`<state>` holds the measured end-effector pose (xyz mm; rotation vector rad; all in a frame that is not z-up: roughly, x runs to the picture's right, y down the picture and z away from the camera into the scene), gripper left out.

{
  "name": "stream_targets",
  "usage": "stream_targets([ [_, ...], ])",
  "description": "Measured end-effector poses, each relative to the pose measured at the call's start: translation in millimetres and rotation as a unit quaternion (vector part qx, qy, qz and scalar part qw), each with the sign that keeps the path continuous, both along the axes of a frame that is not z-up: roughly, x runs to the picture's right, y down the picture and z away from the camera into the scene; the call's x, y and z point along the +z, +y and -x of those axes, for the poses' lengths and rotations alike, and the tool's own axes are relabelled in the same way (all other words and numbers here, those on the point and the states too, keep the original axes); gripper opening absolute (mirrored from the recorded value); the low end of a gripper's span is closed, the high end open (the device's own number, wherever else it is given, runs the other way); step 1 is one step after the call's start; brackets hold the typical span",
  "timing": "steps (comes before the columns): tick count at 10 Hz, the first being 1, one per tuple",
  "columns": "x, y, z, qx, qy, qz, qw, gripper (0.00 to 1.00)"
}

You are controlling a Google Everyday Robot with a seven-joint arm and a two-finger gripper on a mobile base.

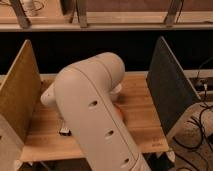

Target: Push the eraser across the table

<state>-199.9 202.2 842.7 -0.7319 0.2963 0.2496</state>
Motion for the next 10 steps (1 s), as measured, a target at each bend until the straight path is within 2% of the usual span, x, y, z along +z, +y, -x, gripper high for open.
stream_targets([
  [2, 5.3, -13.1, 27.3, -0.011, -0.042, -0.02, 0.9989, 0.0],
  [4, 14.8, -27.6, 50.2, -0.031, -0.083, -0.04, 0.9953, 0.0],
  [6, 18.8, -39.9, 60.7, -0.034, -0.102, -0.058, 0.9926, 0.0],
  [8, 5.8, -74.2, 42.9, -0.012, -0.087, -0.096, 0.9915, 0.0],
  [9, -10.7, -92.6, 12.3, 0.006, -0.055, -0.117, 0.9916, 0.0],
  [10, -26.5, -101.8, -17.6, 0.019, -0.021, -0.13, 0.9912, 0.0],
])
